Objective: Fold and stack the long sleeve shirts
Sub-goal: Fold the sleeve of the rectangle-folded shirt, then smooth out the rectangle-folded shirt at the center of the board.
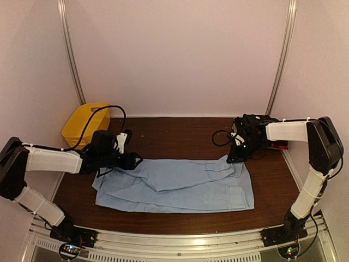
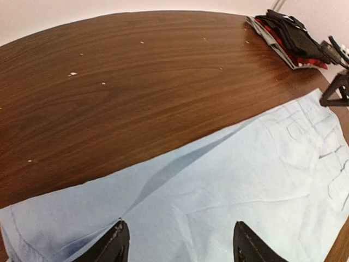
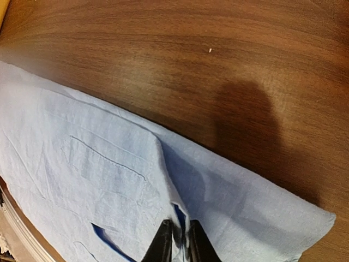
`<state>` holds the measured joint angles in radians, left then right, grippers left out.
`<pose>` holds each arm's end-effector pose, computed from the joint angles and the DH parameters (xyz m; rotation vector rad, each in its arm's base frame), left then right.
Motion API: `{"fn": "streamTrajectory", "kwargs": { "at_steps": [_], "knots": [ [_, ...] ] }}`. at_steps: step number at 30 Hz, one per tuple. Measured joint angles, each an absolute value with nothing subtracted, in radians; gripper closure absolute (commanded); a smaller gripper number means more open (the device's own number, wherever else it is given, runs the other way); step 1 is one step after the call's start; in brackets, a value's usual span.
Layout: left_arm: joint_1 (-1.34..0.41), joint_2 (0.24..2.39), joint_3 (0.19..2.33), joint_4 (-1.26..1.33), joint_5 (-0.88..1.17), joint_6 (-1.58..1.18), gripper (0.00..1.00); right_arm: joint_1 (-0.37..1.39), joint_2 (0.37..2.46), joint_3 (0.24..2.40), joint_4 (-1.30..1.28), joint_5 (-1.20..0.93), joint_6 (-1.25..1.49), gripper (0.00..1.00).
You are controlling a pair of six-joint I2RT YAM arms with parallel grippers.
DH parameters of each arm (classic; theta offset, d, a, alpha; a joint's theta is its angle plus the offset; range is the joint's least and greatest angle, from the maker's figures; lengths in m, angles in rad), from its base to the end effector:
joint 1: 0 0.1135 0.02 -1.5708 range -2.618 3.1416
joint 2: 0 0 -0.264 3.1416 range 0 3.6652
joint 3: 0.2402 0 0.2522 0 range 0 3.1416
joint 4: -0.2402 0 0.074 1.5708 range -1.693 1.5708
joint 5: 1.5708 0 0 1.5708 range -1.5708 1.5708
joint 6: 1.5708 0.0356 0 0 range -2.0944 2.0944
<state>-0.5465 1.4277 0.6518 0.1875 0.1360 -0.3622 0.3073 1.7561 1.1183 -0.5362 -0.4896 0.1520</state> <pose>0.2454 -0.1549 0.1854 0.2860 2.2121 -0.6597 0.3208 0.1194 0.1781 -0.3523 2.7412 0.7978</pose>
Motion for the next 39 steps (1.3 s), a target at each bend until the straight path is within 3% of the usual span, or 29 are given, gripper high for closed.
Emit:
{"fn": "streamTrajectory", "kwargs": {
  "at_steps": [6,11,20,39],
  "knots": [
    [-0.603,1.489,0.652,0.216,0.2,-0.342,0.34,0.295,1.76,1.151,-0.553,-0.449,0.143,0.85],
    [-0.631,1.535,0.652,0.217,0.207,-0.337,0.34,0.295,1.75,1.148,-0.55,-0.445,0.143,0.76],
    [-0.678,1.586,0.652,0.21,0.178,-0.308,0.34,0.333,1.576,1.069,-0.48,-0.445,0.18,0.7],
    [-0.775,1.65,0.679,0.12,-0.036,-0.234,0.31,0.802,1.689,1.002,-0.032,-0.502,0.379,0.69]
  ]
}}
